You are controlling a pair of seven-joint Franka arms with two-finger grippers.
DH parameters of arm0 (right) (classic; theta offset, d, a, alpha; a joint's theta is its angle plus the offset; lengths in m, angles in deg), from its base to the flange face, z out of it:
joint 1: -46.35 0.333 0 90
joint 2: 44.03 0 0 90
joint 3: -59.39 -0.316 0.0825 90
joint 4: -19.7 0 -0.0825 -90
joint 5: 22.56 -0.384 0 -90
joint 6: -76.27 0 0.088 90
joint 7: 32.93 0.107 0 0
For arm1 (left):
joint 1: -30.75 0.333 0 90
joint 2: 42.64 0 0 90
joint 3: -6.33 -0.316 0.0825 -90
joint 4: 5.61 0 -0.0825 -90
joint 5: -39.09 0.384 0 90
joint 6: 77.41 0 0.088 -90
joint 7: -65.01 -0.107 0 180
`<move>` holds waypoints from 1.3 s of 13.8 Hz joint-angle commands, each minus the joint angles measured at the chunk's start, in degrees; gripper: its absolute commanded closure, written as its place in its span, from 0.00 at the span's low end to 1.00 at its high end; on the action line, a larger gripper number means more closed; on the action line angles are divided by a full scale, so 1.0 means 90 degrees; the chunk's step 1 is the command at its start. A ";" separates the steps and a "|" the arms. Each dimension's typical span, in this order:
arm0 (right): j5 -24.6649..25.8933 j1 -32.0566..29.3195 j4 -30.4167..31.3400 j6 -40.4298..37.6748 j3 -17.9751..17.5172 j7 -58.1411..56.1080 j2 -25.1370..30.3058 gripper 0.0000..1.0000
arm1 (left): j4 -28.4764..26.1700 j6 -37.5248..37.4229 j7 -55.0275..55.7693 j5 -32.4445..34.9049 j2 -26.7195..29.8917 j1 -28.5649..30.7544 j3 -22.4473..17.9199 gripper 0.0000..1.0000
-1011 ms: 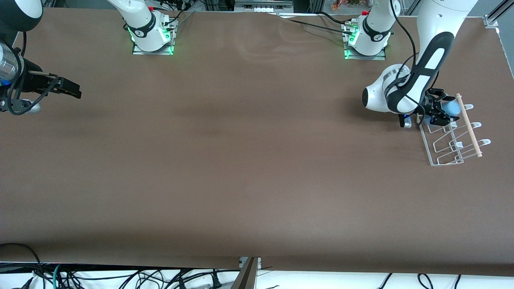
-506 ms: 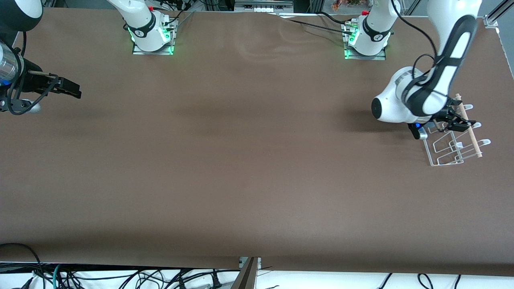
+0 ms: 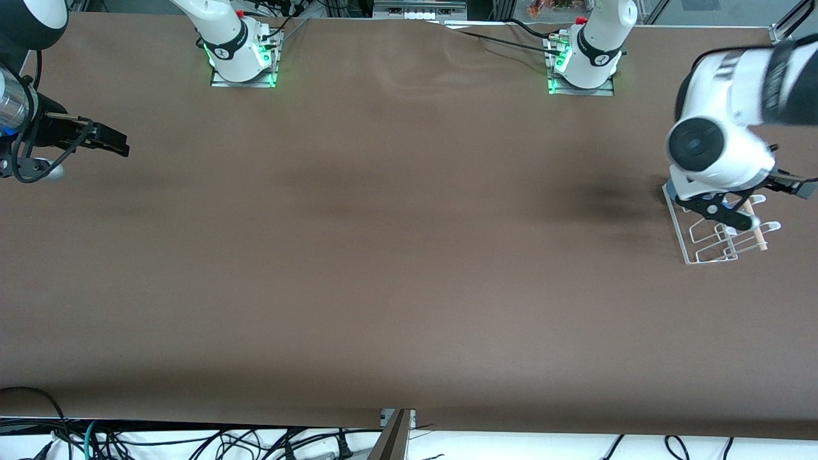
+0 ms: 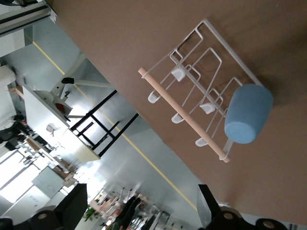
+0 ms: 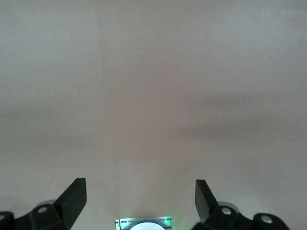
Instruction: Transfer cup to left arm and place on rack
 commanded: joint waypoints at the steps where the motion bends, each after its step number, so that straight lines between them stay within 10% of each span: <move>1: 0.0060 0.0006 -0.0055 -0.0121 0.0003 -0.0055 0.0052 0.00 | 0.1004 -0.0023 0.0038 -0.1381 -0.0054 -0.0012 -0.0013 0.00; 9: 0.0031 0.0006 -0.0084 -0.0101 0.0003 -0.0055 0.0033 0.00 | 0.1721 -0.0032 0.2886 -0.5465 0.0113 0.0047 -0.0607 0.00; 18: -0.0299 -0.0141 -0.1080 -0.0189 0.0042 -0.0015 -0.0426 0.00 | 0.1964 -0.0149 0.3368 -0.5518 -0.0053 0.0047 -0.0706 0.00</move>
